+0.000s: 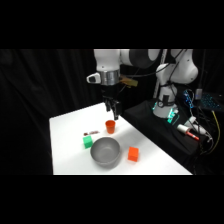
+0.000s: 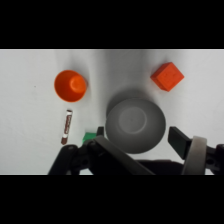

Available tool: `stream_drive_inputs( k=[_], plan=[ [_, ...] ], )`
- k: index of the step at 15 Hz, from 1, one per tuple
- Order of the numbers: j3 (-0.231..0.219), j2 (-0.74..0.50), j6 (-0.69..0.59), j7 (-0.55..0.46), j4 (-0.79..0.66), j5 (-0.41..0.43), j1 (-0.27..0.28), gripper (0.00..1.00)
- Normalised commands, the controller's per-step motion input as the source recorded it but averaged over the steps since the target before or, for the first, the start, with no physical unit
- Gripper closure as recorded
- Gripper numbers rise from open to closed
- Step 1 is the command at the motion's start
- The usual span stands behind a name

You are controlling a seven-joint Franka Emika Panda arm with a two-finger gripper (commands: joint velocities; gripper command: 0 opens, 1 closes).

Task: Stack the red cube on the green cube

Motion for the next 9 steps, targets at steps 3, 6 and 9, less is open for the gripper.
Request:
stream_drive_inputs(
  k=[3, 6, 9],
  plan=[
    [0.116, -0.14, 0.01, 0.41, -0.14, -0.060, 0.125, 0.00],
    [0.098, -0.15, 0.07, 0.44, -0.15, -0.102, 0.111, 0.00],
    [0.067, -0.14, 0.14, 0.41, -0.18, -0.093, 0.080, 0.00]
  ],
)
